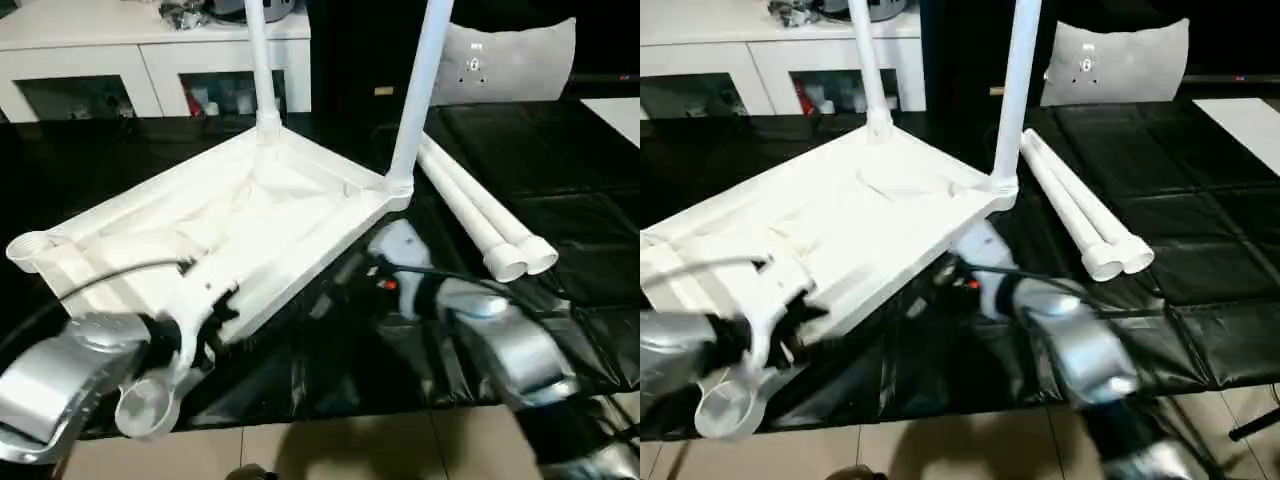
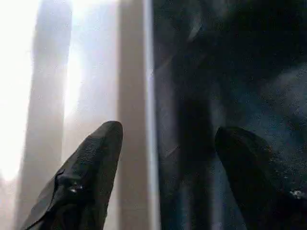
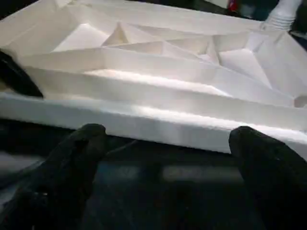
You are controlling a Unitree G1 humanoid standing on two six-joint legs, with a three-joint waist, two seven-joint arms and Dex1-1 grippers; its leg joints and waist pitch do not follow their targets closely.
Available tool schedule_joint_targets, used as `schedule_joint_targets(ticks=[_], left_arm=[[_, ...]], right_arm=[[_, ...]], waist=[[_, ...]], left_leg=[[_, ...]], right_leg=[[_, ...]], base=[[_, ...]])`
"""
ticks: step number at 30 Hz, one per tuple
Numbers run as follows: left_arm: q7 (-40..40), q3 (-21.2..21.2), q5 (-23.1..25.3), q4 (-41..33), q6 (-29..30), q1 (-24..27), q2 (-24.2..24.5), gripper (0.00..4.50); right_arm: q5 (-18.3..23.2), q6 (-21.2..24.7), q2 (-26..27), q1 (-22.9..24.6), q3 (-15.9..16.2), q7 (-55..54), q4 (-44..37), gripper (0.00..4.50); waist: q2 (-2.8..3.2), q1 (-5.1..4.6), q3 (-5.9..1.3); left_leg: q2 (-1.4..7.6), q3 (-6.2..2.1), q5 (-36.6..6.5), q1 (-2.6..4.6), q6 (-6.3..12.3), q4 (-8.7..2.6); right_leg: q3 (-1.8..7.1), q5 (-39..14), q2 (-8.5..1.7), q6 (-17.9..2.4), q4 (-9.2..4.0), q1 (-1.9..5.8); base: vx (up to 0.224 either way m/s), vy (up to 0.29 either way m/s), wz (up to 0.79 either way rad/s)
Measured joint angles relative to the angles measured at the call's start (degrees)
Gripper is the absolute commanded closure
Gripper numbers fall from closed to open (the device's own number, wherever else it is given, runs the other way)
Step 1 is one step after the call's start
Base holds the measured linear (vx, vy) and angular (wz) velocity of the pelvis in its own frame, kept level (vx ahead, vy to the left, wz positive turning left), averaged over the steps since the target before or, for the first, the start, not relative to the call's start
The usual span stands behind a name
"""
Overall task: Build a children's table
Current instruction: Rotate table base
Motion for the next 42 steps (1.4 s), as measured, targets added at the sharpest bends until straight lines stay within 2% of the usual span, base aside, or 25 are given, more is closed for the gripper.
schedule_joint_targets(ticks=[4, 10, 15, 19, 21, 23, 25, 29, 32, 35, 38, 42], left_arm=[[0.1, -0.1, -0.1, 2.2, -0.6, -1.3, -2.8, 1.05], [-1.1, 0.2, -3.7, 6.6, -0.7, -4.9, -9.8, 1.05], [-3.1, -2.1, -4.8, 14.9, -3.1, -9.7, -17.6, 1.05], [-3.4, -3.2, -4.7, 19.6, -5.1, -12.2, -21.8, 1.05], [-2.9, -3.2, -4.1, 25.9, -8.1, -15.3, -25.6, 1.05], [-1.7, -3.3, -2.7, 31.6, -11.2, -18.2, -28.5, 1.05], [-0.7, -3.2, -1.8, 34.9, -13.6, -20.1, -29.8, 1.05], [0.5, -2.0, -0.9, 37.1, -17.1, -21.4, -29.5, 1.05], [0.0, -0.4, -1.2, 33.6, -17.2, -20.3, -27.2, 1.05], [-0.7, 2.3, -2.1, 28.6, -16.9, -18.7, -24.6, 1.05], [-1.6, 3.2, -2.5, 26.1, -16.8, -17.8, -23.4, 1.05], [-7.4, 1.9, -1.8, 16.3, -17.7, -12.3, -11.7, 1.05]], right_arm=[[2.0, 3.6, -1.8, 3.9, -0.4, 0.8, -5.6, 0.00], [3.0, 6.6, -2.9, 6.2, -2.7, -0.1, -9.3, 0.00], [3.2, 9.1, -3.9, 8.8, -4.8, -2.1, -11.4, 0.00], [3.2, 10.2, -4.2, 9.7, -5.7, -3.0, -12.8, 0.00], [3.3, 10.6, -4.1, 9.9, -6.7, -3.8, -13.5, 0.00], [3.3, 10.9, -4.3, 10.2, -7.3, -4.3, -13.9, 0.00], [3.3, 11.1, -4.4, 10.4, -7.4, -4.7, -14.8, 0.00], [3.3, 11.3, -4.5, 11.1, -8.3, -5.6, -15.3, 0.00], [3.3, 11.4, -4.2, 11.0, -9.0, -6.4, -15.5, 0.00], [3.3, 11.3, -4.0, 10.9, -9.3, -6.7, -15.5, 0.00], [3.3, 11.2, -3.7, 10.6, -8.9, -6.7, -15.5, 0.00], [3.2, 10.6, -3.1, 9.8, -6.9, -6.7, -15.2, 0.00]], waist=[[0.06, 0.20, -0.01], [0.05, 0.43, -0.02], [0.08, 0.74, -0.04], [0.31, 0.37, -0.11], [0.72, 0.79, -0.12], [0.80, 1.22, -0.14], [0.80, 1.16, -0.14], [0.86, 0.21, -0.17], [0.86, -0.30, -0.17], [0.87, -0.24, -0.18], [0.84, 0.05, -0.16], [0.72, -0.63, -0.10]], left_leg=[[-0.02, 0.00, 0.0, 0.00, -0.01, 0.00], [-0.04, 0.01, 0.0, -0.01, -0.01, 0.01], [-0.09, 0.02, 0.0, -0.07, 0.01, 0.01], [-0.06, 0.01, 0.0, -0.06, 0.00, -0.03], [-0.09, 0.00, 0.0, -0.05, 0.01, -0.03], [-0.09, 0.00, 0.2, -0.05, 0.19, -0.03], [-0.10, 0.01, 0.3, -0.06, 0.18, -0.03], [-0.09, 0.01, 0.3, -0.07, 0.16, -0.06], [-0.05, 0.01, 0.3, -0.08, 0.11, -0.17], [-0.04, 0.01, 0.3, -0.07, 0.10, -0.29], [-0.05, 0.03, 0.3, -0.10, 0.10, -0.31], [-0.01, 0.04, 0.4, -0.05, 0.04, -0.53]], right_leg=[[0.03, 0.0, -0.01, 0.0, -0.01, 0.01], [0.02, 0.0, -0.04, 0.0, -0.01, 0.03], [0.05, 0.0, -0.08, 0.0, -0.07, 0.03], [0.02, 0.0, -0.07, 0.0, -0.08, 0.01], [0.01, 0.0, -0.09, 0.1, -0.08, 0.06], [0.00, 0.1, -0.11, 0.1, -0.08, 0.09], [0.03, 0.2, -0.11, 0.3, -0.14, 0.07], [0.02, 0.4, -0.09, 0.1, -0.19, 0.04], [0.01, 0.4, -0.06, 0.1, -0.19, -0.04], [-0.03, 0.3, -0.05, 0.2, -0.25, -0.06], [-0.02, 0.3, -0.05, 0.2, -0.33, -0.06], [-0.04, 0.3, 0.00, 0.2, -0.37, -0.13]], base=[[0.000, 0.000, 0.00], [0.000, 0.000, 0.00], [0.000, 0.000, 0.00], [0.000, 0.000, 0.00], [0.000, 0.000, 0.00], [0.000, 0.000, 0.00], [0.000, 0.000, 0.00], [0.000, 0.000, 0.00], [0.000, 0.000, 0.00], [0.000, 0.000, 0.00], [0.000, 0.000, 0.00], [0.000, 0.000, 0.00]])
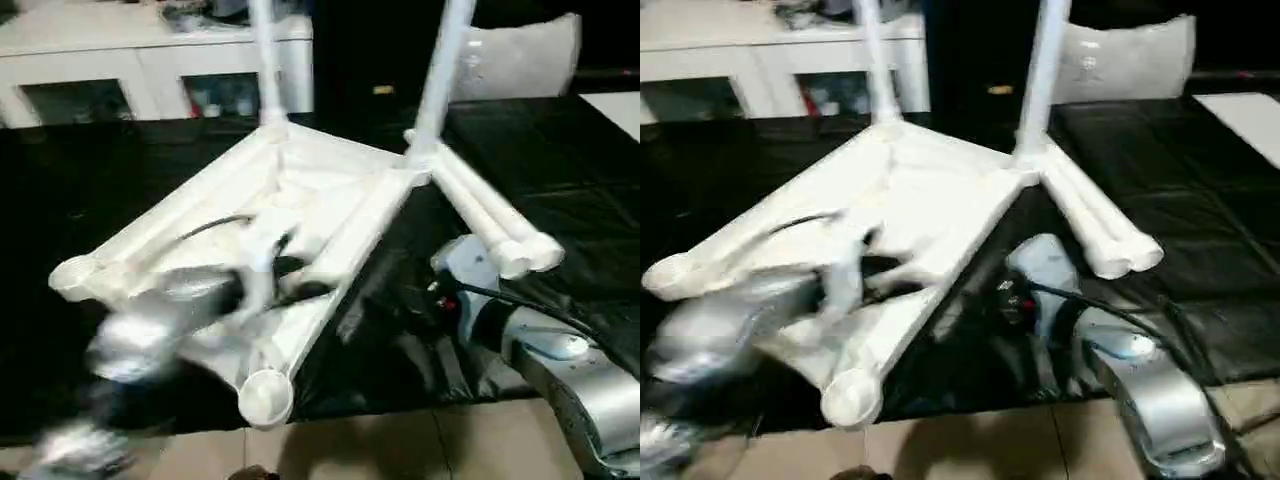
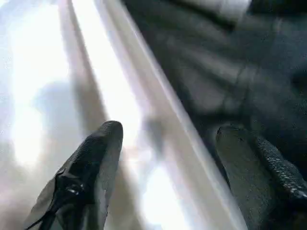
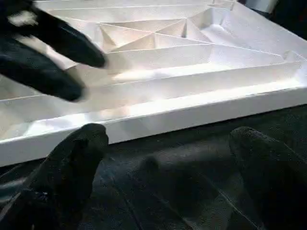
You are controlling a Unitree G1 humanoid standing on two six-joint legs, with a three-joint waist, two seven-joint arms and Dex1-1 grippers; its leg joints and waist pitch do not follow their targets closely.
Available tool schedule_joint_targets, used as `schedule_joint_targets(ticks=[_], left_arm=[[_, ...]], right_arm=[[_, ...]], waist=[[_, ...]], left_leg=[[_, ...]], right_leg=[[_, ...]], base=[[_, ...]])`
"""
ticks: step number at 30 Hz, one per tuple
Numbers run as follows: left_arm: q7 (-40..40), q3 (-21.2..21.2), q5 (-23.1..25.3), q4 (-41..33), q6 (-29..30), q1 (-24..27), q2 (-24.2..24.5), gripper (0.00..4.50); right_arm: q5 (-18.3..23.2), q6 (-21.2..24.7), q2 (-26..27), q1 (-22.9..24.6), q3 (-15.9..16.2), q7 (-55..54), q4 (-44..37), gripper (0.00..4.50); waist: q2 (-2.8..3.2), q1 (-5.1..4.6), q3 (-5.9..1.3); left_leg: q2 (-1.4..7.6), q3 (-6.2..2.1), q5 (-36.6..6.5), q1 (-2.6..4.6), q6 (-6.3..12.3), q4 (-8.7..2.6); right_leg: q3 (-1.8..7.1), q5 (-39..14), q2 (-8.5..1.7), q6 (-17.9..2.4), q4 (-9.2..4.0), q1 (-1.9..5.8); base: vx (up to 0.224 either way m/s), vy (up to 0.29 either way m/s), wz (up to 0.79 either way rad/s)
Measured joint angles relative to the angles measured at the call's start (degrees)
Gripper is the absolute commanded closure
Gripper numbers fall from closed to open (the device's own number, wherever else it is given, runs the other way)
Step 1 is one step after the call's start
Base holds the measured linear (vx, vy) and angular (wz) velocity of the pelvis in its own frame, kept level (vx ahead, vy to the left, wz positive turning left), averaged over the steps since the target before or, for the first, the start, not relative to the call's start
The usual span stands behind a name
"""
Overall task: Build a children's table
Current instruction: Rotate table base
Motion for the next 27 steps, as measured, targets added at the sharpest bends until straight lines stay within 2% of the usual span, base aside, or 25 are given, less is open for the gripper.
schedule_joint_targets(ticks=[3, 5, 7, 9, 10, 13, 14, 19, 21, 23, 24, 27], left_arm=[[-4.0, -0.6, 1.0, -4.0, -2.0, 1.5, 4.9, 1.05], [-9.4, -1.5, 1.5, -8.4, -4.0, 4.6, 12.0, 1.05], [-12.4, -1.4, 1.7, -10.1, -4.6, 5.8, 15.2, 1.05], [-17.1, -1.8, 1.7, -14.4, -4.8, 8.6, 21.8, 1.05], [-18.5, -1.8, 1.8, -15.5, -4.8, 9.6, 23.9, 1.34], [-21.2, -2.8, 3.5, -18.3, -6.2, 12.0, 29.6, 1.46], [-21.8, -3.3, 4.4, -18.5, -6.6, 12.6, 30.6, 1.65], [-22.8, -5.4, 8.5, -17.7, -11.3, 13.7, 32.4, 1.97], [-20.8, -6.4, 12.0, -14.6, -15.0, 13.0, 30.9, 2.23], [-19.0, -7.2, 14.1, -12.2, -17.4, 12.6, 29.4, 2.29], [-18.4, -7.7, 14.9, -11.5, -18.5, 12.3, 29.1, 2.56], [-17.9, -9.0, 16.7, -9.1, -21.6, 12.0, 28.3, 2.68]], right_arm=[[0.0, -0.7, 0.0, -0.4, 1.0, 0.4, 0.2, 0.00], [0.1, -1.2, 0.0, -0.5, 1.9, 0.9, 0.2, 0.00], [0.0, -1.3, -0.4, -0.4, 2.0, 1.5, 0.4, 0.00], [0.5, -2.3, -1.9, -0.2, 2.9, 4.2, 0.0, 0.00], [0.7, -2.5, -2.8, 0.0, 3.3, 5.3, -0.1, 0.00], [1.9, -3.0, -5.1, 0.5, 4.9, 9.1, -0.5, 0.00], [2.4, -3.0, -5.7, 0.8, 5.5, 10.4, -0.8, 0.00], [4.6, -2.4, -7.8, 1.6, 6.8, 14.3, -2.9, 0.00], [5.6, -1.5, -9.1, 1.9, 7.0, 15.9, -3.9, 0.00], [6.8, -0.4, -10.1, 2.1, 7.3, 17.4, -4.8, 0.00], [7.3, 0.0, -10.4, 2.2, 7.5, 18.1, -5.0, 0.00], [9.1, 1.6, -13.1, 3.0, 8.6, 20.6, -6.4, 0.00]], waist=[[-0.03, 0.68, 0.02], [-0.18, 0.72, 0.10], [-0.23, 0.72, 0.14], [-0.33, 0.77, 0.14], [-0.32, 0.73, 0.13], [-0.35, 0.86, 0.15], [-0.34, 0.92, 0.15], [-0.36, 0.89, 0.14], [-0.34, 0.94, 0.14], [-0.36, 0.92, 0.14], [-0.39, 0.91, 0.13], [-0.33, 0.98, 0.10]], left_leg=[[-0.01, 0.01, 0.0, 0.01, 0.00, -0.01], [0.00, 0.03, 0.0, 0.05, -0.01, -0.06], [-0.04, 0.06, 0.0, 0.03, -0.01, -0.06], [-0.02, 0.06, 0.0, 0.06, -0.01, -0.07], [-0.03, 0.07, 0.0, 0.08, -0.01, -0.08], [-0.03, 0.07, 0.0, 0.09, -0.01, -0.09], [-0.03, 0.07, 0.0, 0.09, -0.01, -0.09], [-0.03, 0.07, 0.0, 0.21, -0.02, -0.08], [-0.04, 0.08, 0.0, 0.31, -0.02, -0.08], [-0.03, 0.08, 0.0, 0.38, -0.02, -0.08], [-0.02, 0.07, 0.0, 0.41, -0.04, -0.07], [-0.03, 0.09, 0.0, 0.53, -0.04, -0.07]], right_leg=[[0.02, 0.0, -0.01, 0.0, -0.03, 0.04], [0.05, 0.0, -0.01, 0.0, -0.07, 0.03], [0.06, 0.0, -0.04, 0.1, -0.08, 0.02], [0.06, 0.0, -0.03, 0.1, -0.10, 0.03], [0.07, -0.1, -0.03, 0.1, -0.09, 0.06], [0.06, -0.1, -0.03, 0.1, -0.08, 0.06], [0.07, -0.1, -0.04, 0.1, -0.07, 0.07], [0.09, 0.0, -0.04, 0.1, -0.01, 0.12], [0.11, -0.1, -0.04, 0.1, 0.02, 0.18], [0.10, -0.2, -0.04, 0.3, 0.06, 0.23], [0.11, -0.2, -0.03, 0.3, 0.07, 0.23], [0.15, 0.0, -0.03, 0.0, 0.08, 0.33]], base=[[0.000, 0.000, 0.00], [0.000, 0.000, 0.00], [0.000, 0.000, 0.00], [0.000, 0.000, 0.00], [0.000, 0.000, 0.00], [0.000, 0.000, 0.00], [0.000, 0.000, 0.00], [0.000, 0.000, 0.00], [0.000, 0.000, 0.00], [0.000, 0.000, 0.00], [0.000, 0.000, 0.00], [0.000, 0.000, 0.00]])
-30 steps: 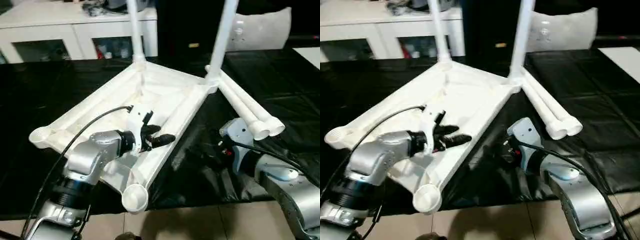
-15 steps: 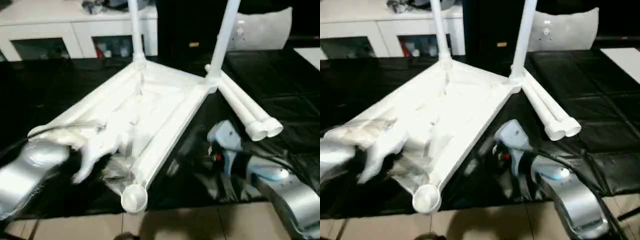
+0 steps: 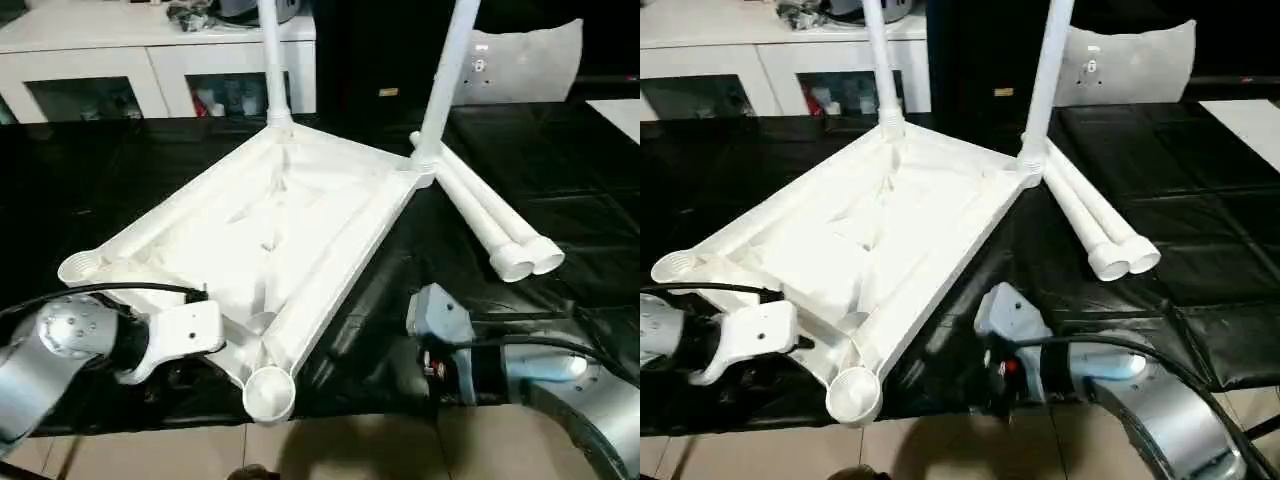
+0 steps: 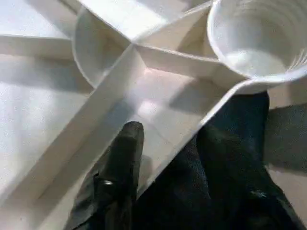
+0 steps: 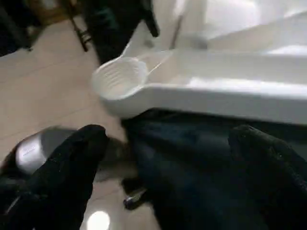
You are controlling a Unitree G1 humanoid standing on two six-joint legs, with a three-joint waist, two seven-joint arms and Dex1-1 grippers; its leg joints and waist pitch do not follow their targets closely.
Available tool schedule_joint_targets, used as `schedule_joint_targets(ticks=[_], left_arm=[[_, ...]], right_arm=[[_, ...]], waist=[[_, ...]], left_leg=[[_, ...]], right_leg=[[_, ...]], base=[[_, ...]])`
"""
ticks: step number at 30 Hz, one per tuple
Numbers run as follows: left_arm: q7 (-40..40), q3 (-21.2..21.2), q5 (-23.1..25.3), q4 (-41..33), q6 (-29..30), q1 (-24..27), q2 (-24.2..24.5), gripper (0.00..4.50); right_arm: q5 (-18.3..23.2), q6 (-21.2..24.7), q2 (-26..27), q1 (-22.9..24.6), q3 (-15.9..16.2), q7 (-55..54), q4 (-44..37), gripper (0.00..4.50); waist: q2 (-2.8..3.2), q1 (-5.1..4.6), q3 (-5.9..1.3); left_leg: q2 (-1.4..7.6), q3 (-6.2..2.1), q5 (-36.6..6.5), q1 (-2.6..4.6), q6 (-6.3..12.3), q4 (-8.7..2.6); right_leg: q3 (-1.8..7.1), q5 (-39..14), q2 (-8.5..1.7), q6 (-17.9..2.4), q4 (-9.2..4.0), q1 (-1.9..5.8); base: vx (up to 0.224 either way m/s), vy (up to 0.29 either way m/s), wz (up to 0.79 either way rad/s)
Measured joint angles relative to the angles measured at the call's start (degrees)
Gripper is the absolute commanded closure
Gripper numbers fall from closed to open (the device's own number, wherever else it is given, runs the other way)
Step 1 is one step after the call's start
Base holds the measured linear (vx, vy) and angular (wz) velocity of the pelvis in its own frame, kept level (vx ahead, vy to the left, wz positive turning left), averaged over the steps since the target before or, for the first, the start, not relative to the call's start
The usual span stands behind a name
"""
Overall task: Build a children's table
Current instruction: Rotate table base
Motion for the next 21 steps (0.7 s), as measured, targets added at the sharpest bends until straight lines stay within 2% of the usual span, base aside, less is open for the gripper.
schedule_joint_targets(ticks=[2, 3, 6, 11, 16, 21], left_arm=[[0.2, -0.3, 1.0, 1.2, -1.7, 0.0, -0.7, 2.80], [0.2, -0.3, 1.3, 1.5, -2.4, 0.0, -0.8, 3.02], [-0.2, -0.4, 2.1, 2.5, -5.2, 0.0, -1.1, 3.13], [-1.2, -0.4, 2.3, 3.0, -5.9, -0.3, -1.1, 3.41], [-2.3, -0.3, 2.3, 3.4, -5.9, -0.5, -1.4, 3.70], [-2.5, -1.0, 3.8, 6.2, -6.7, -1.4, -3.4, 3.87]], right_arm=[[0.3, 0.5, -0.5, 0.6, 0.3, 0.7, -0.3, 0.00], [0.3, 0.5, -0.6, 0.6, 0.3, 0.8, -0.4, 0.00], [0.3, 0.9, -1.0, 0.6, 0.3, 0.7, -0.6, 0.00], [0.3, 0.9, -1.2, 0.6, 0.3, 0.3, -0.6, 0.00], [0.2, 0.8, -1.0, 0.5, 0.3, 0.0, -0.6, 0.00], [0.2, 0.2, -0.6, 0.2, 0.3, -0.7, -0.6, 0.00]], waist=[[-0.02, 0.19, 0.00], [0.01, 0.22, -0.01], [0.04, 0.27, -0.01], [0.11, 0.15, -0.05], [0.47, 0.16, -0.29], [1.14, 0.22, -0.74]], left_leg=[[0.00, 0.00, 0.0, 0.04, 0.00, 0.00], [0.00, 0.00, 0.0, 0.06, 0.00, 0.00], [-0.01, 0.01, 0.0, 0.28, 0.00, 0.00], [-0.04, 0.01, 0.0, 0.56, 0.00, 0.00], [-0.07, 0.01, 0.0, 0.59, 0.00, 0.00], [-0.12, 0.01, 0.0, 0.78, 0.00, -0.01]], right_leg=[[-0.01, 0.0, 0.00, 0.0, 0.02, 0.02], [0.00, 0.0, -0.01, 0.0, 0.02, 0.03], [0.02, -0.1, -0.02, 0.2, 0.03, 0.21], [0.04, -0.1, -0.04, 0.2, 0.03, 0.47], [0.06, -0.2, -0.06, 0.3, -0.02, 0.54], [0.07, -0.2, -0.11, 0.3, 0.00, 0.73]], base=[[0.000, 0.000, 0.00], [0.000, 0.000, 0.00], [0.000, 0.000, 0.00], [0.000, 0.000, 0.00], [0.000, 0.000, 0.00], [0.000, 0.000, 0.00]])
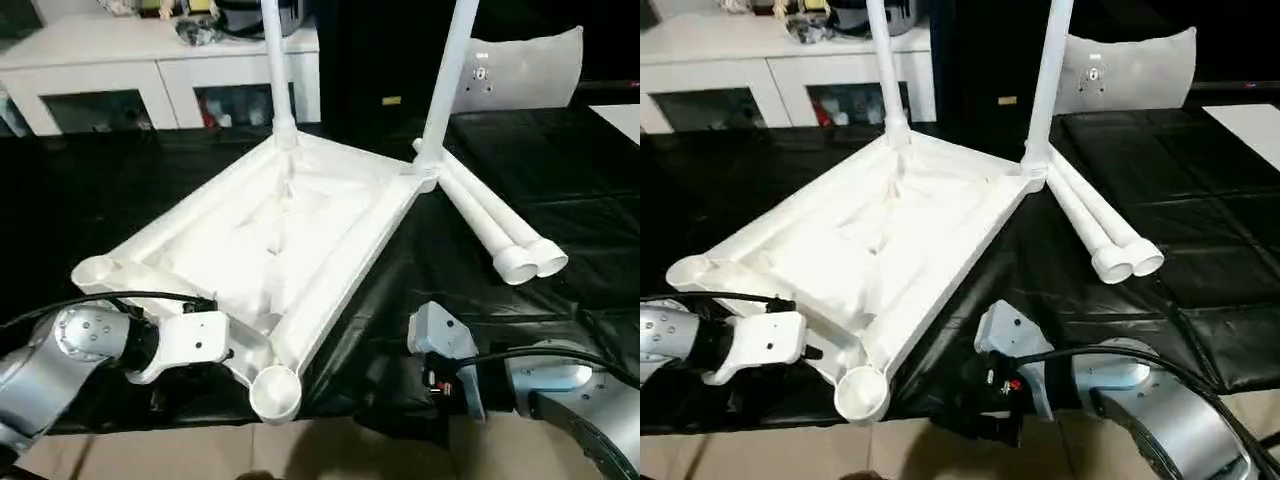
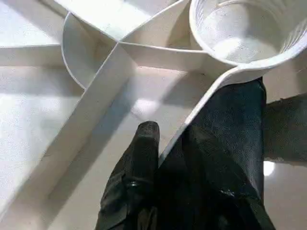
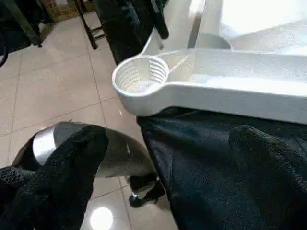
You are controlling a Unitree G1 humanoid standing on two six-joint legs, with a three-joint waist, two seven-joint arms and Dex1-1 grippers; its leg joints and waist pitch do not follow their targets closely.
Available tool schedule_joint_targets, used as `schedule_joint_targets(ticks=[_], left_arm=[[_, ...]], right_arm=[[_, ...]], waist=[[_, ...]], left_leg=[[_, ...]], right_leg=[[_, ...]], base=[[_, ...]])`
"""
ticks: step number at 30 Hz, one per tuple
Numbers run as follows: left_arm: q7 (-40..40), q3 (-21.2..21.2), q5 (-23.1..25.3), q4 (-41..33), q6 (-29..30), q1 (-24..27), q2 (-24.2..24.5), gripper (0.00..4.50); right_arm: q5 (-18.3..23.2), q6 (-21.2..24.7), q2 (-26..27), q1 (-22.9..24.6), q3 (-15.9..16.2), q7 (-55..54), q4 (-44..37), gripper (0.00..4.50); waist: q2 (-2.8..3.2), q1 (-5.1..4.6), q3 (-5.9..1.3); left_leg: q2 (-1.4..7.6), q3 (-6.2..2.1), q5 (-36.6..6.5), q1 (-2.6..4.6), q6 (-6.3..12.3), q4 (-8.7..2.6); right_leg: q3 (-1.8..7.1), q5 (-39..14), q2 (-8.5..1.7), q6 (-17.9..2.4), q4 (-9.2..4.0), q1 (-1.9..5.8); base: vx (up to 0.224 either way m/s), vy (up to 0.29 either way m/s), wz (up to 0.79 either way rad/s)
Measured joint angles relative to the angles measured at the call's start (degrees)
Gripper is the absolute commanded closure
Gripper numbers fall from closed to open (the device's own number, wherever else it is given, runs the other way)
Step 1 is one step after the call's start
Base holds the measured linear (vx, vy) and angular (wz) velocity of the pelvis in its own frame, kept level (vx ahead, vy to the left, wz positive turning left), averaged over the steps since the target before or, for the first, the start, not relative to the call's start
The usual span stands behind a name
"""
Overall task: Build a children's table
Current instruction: Rotate table base
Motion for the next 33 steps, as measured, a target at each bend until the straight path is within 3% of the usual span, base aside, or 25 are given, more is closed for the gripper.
schedule_joint_targets(ticks=[4, 7, 11, 14, 17, 20, 22, 26, 33], left_arm=[[0.9, -0.3, 1.0, 1.8, 0.4, -0.9, -2.2, 3.96], [1.8, -0.2, 1.0, 3.2, 2.0, -1.5, -4.2, 3.97], [3.0, 0.6, 0.6, 4.2, 4.7, -1.8, -6.5, 4.02], [4.2, 1.4, -0.7, 4.0, 7.3, -2.1, -9.7, 4.06], [5.3, 1.7, -2.3, 4.0, 9.6, -3.2, -13.1, 4.08], [6.3, 1.8, -3.9, 3.3, 11.1, -3.5, -15.5, 4.20], [6.7, 1.8, -4.4, 3.0, 12.3, -3.7, -16.4, 4.23], [9.1, 2.1, -4.6, 1.3, 18.2, -4.5, -21.0, 4.35], [11.9, 1.4, -4.9, -2.9, 26.4, -5.0, -22.0, 4.47]], right_arm=[[-0.1, -0.2, 0.0, -0.1, 0.0, -0.6, 0.4, 0.00], [-0.3, -0.4, 0.3, -0.5, -0.1, -1.1, 0.5, 0.00], [-0.6, -0.8, 0.4, -1.0, -0.2, -1.9, 0.6, 0.00], [-0.7, -1.5, 0.5, -1.0, -0.2, -2.5, 0.8, 0.00], [-1.1, -1.8, 0.7, -1.0, -0.4, -3.3, 1.2, 0.00], [-1.4, -2.2, 1.0, -1.2, -0.4, -3.7, 1.5, 0.00], [-1.5, -2.4, 1.4, -1.6, -0.7, -4.3, 2.1, 0.00], [-3.1, -2.6, 2.3, -2.5, -1.6, -7.4, 3.7, 0.00], [-4.6, -2.9, 2.8, -3.6, -2.5, -9.6, 5.6, 0.00]], waist=[[0.09, -0.35, -0.02], [0.26, -0.75, -0.10], [0.36, -1.97, -0.16], [0.47, -2.21, -0.13], [0.47, -2.26, -0.08], [-0.01, -2.39, 0.17], [-0.03, -2.59, 0.16], [-0.07, -2.60, 0.19], [0.03, -1.93, 0.10]], left_leg=[[-0.04, 0.00, 0.0, 0.64, -0.01, -0.05], [-0.05, -0.02, 0.0, 0.64, -0.01, -0.06], [-0.11, -0.07, 0.0, 0.68, 0.00, -0.06], [-0.12, -0.20, 0.0, 0.66, 0.00, -0.09], [-0.18, -0.23, 0.0, 0.66, 0.01, -0.08], [-0.18, -0.26, 0.0, 0.59, 0.02, -0.07], [-0.24, -0.27, 0.0, 0.46, 0.03, -0.08], [-0.33, -0.25, 0.0, 0.43, 0.07, -0.11], [-0.31, -0.27, -0.1, 0.58, 0.06, -0.36]], right_leg=[[-0.03, -0.1, -0.06, 0.1, 0.00, 0.08], [-0.06, -0.1, -0.07, 0.2, -0.17, 0.05], [-0.12, -0.1, -0.13, 0.2, -0.36, 0.01], [-0.27, -0.1, -0.13, 0.2, -0.75, 0.01], [-0.24, -0.1, -0.15, 0.2, -0.90, -0.04], [-0.27, -0.1, -0.16, 0.2, -1.04, -0.04], [-0.25, -0.1, -0.21, 0.2, -1.09, -0.04], [-0.16, -0.1, -0.26, 0.1, -1.07, -0.10], [-0.19, -0.1, -0.20, 0.1, -0.85, -0.09]], base=[[0.000, 0.000, 0.00], [0.000, 0.000, 0.00], [0.000, 0.000, 0.00], [0.000, 0.000, 0.00], [0.000, 0.000, 0.00], [0.000, 0.000, 0.00], [0.000, 0.000, 0.00], [0.000, 0.000, 0.00], [0.000, 0.000, 0.00]])
